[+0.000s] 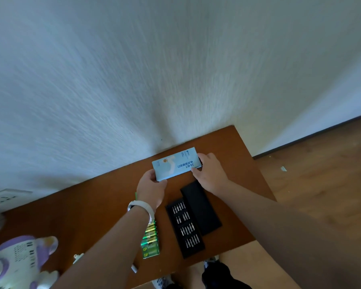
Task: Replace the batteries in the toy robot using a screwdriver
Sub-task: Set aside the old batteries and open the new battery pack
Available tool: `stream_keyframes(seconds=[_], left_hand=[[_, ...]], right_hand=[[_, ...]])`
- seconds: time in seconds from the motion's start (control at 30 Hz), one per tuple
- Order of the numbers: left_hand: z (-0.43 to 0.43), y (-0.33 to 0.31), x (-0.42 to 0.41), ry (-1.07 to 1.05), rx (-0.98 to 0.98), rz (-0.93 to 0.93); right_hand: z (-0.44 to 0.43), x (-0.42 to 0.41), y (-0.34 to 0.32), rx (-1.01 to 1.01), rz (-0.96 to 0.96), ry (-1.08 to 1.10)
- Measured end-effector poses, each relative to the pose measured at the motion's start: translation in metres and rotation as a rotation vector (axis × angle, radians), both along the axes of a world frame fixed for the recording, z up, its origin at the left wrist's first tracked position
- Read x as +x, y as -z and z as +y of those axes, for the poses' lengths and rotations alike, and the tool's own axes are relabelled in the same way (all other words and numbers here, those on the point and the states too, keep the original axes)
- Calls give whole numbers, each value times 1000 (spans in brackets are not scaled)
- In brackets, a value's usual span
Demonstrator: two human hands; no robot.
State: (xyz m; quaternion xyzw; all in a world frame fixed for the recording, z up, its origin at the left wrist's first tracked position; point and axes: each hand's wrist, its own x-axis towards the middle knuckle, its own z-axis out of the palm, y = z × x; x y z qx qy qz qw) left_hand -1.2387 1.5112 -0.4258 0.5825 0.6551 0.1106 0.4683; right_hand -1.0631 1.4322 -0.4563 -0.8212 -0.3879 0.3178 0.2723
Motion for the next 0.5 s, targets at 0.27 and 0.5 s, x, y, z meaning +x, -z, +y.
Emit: stream_keyframes(seconds=[0.27, 0.5], left_hand=[[-23, -24, -50, 245, 167, 66], [-51, -29, -111, 220, 242, 156]], right_hand=[[-32, -14, -13, 91, -76, -63], [-63, -58, -42, 154, -3, -247]])
